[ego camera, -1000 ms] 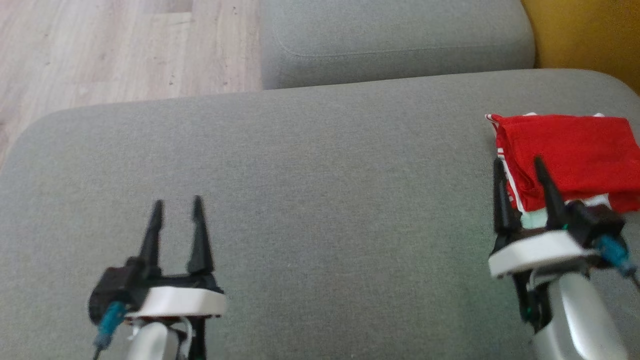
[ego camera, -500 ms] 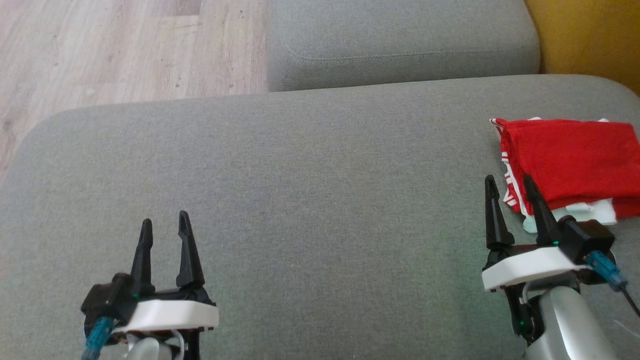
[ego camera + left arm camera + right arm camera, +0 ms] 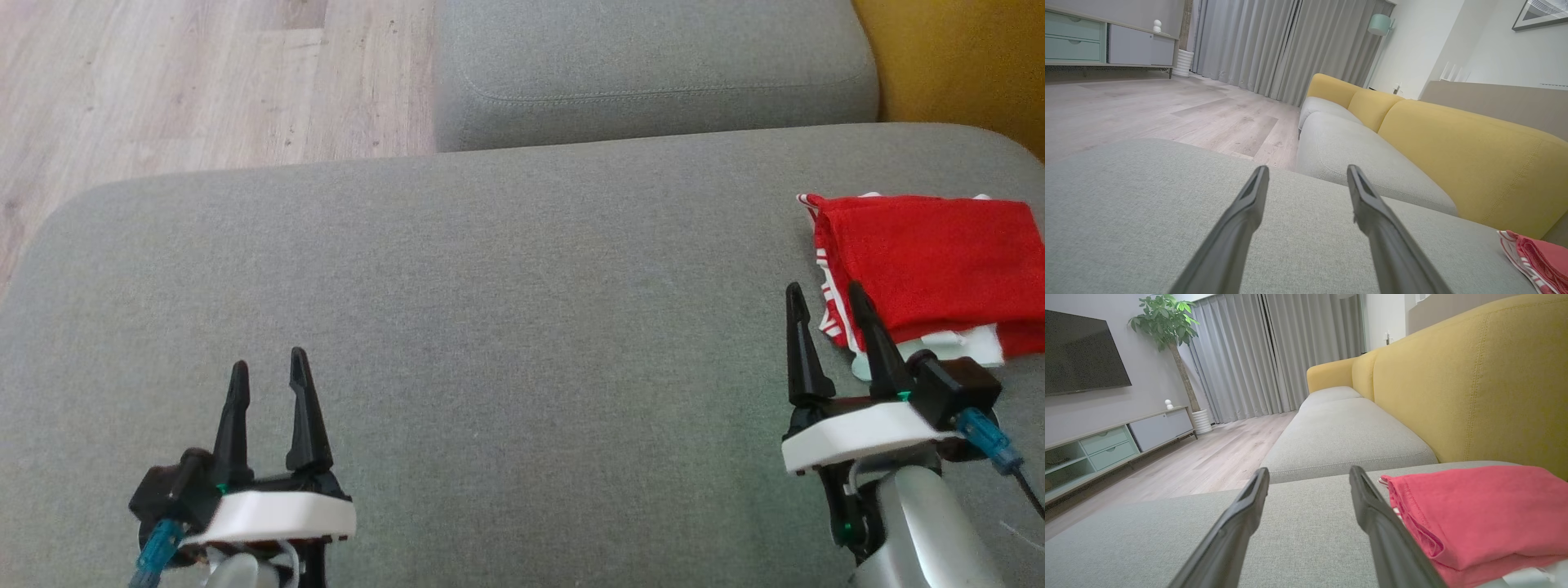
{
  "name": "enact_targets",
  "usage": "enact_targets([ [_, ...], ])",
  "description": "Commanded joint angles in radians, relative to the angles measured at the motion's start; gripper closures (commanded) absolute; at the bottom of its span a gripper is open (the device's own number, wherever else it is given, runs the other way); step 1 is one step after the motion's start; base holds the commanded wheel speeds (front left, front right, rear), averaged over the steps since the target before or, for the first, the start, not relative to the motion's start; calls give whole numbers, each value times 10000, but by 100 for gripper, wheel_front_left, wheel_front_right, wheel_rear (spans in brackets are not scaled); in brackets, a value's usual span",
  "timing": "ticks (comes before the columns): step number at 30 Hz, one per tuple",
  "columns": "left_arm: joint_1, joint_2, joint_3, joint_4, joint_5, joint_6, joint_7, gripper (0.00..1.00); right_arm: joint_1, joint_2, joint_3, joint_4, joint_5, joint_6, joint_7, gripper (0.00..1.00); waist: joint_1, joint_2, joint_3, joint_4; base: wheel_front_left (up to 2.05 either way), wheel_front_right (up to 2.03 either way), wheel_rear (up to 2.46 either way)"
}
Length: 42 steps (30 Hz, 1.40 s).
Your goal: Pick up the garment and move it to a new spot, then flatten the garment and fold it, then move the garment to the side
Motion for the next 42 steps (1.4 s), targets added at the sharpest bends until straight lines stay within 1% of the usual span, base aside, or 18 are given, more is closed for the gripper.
enact_targets([
  [1, -359, 62, 360, -307, -23, 7, -51, 0, -260, 10, 276, -375, 37, -7, -134, 0, 0, -1, -3, 0, 0, 0, 0],
  [13, -343, 62, 429, -400, -117, 124, -51, 0, -269, 10, 333, -369, 73, -7, -135, 0, 0, -1, 17, -4, 0, 0, 0],
  [14, 1, -4, 69, -13, -99, 65, 2, 100, 3, 4, 83, 15, 9, 0, 4, 100, 0, -1, 16, -5, 0, 0, 0],
  [18, 321, -15, 48, 630, -116, 71, 14, 100, 416, 19, 102, 644, 30, 0, 30, 100, 0, -1, 17, -6, 0, 0, 0],
  [42, 155, 0, 484, 493, -2376, -158, 723, 100, 450, 17, -219, 277, 2714, -1, 720, 100, 0, -1, 55, -37, 0, 0, 0],
])
